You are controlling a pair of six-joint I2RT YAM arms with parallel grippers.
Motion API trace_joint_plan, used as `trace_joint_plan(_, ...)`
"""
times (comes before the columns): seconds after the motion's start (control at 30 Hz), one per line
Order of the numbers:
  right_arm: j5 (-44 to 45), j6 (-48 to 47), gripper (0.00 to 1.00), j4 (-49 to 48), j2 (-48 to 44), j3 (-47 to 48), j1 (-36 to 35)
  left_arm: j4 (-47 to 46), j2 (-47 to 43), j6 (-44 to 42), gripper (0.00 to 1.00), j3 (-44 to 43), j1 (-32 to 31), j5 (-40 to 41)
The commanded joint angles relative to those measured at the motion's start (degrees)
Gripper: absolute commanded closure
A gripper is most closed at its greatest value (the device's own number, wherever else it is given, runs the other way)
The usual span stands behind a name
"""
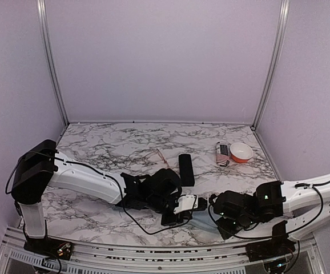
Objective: Organize the sunglasses
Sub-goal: Fold the glasses cleaning cloth at the corner of the board.
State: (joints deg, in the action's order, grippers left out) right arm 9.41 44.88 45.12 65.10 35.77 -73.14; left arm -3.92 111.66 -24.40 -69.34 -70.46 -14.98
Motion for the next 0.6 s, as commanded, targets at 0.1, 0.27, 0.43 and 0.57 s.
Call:
trace_joint_plan(0.1,3.8,0.8,1.0,1.6,1.3,3.0,2.1,2.7,2.2,3.8,1.0,-2.0,1.8,-0.4)
trace_joint_plan(0.27,5.2,0.6,1.0,2.2,2.9,3.6,3.0,2.6,2.8,5.2,1.0,-2.7,2.4,0.0)
trace_joint_plan(0.43,5.9,0.2,1.0,2.8,4.9,4.4,3.3,2.4,3.8,6.2,1.0,-3.7,3.0,1.0)
trace_joint_plan(0.57,7.1,0.0,1.0,3.4,6.1,5.2,3.4,2.4,4.7,6.3,1.0,-4.7,3.2,1.8)
